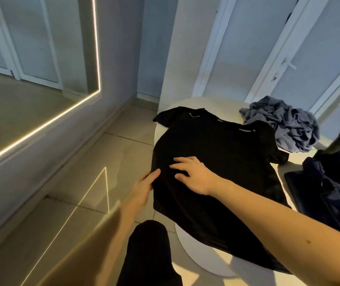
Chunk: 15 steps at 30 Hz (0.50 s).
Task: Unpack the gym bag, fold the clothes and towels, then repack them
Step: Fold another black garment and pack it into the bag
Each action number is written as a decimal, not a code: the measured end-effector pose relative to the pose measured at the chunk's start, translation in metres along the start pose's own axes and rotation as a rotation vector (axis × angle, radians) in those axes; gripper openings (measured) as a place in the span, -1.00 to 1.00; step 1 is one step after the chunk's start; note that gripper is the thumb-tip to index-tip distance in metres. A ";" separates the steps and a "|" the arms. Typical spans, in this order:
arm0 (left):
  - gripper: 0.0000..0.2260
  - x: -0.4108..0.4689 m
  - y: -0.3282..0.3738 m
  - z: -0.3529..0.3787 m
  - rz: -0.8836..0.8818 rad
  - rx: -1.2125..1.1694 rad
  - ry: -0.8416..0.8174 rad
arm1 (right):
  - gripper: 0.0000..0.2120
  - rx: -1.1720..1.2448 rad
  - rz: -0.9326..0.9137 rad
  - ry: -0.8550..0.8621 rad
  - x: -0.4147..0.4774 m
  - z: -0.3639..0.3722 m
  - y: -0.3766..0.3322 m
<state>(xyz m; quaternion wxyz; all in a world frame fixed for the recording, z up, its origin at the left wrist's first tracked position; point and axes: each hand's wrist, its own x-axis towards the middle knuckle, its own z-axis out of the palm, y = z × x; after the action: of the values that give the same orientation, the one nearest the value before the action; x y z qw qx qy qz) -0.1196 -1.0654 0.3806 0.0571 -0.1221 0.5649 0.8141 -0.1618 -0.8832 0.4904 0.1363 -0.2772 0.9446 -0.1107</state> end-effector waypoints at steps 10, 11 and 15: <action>-0.41 -0.036 0.008 -0.085 -0.220 0.171 -0.317 | -0.65 0.178 0.124 0.153 0.036 -0.029 -0.021; -0.41 -0.043 0.013 -0.086 -0.214 0.178 -0.341 | -0.65 0.209 0.149 0.185 0.045 -0.031 -0.031; -0.52 -0.064 0.035 -0.077 -0.127 0.340 -0.263 | -0.58 0.201 0.311 0.132 0.085 -0.029 -0.068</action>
<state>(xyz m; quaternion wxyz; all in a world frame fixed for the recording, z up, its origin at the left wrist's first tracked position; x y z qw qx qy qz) -0.0555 -1.1467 0.4036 0.2015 -0.0388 0.6729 0.7107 -0.2064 -0.9820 0.5200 0.1167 -0.1048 0.9671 -0.2001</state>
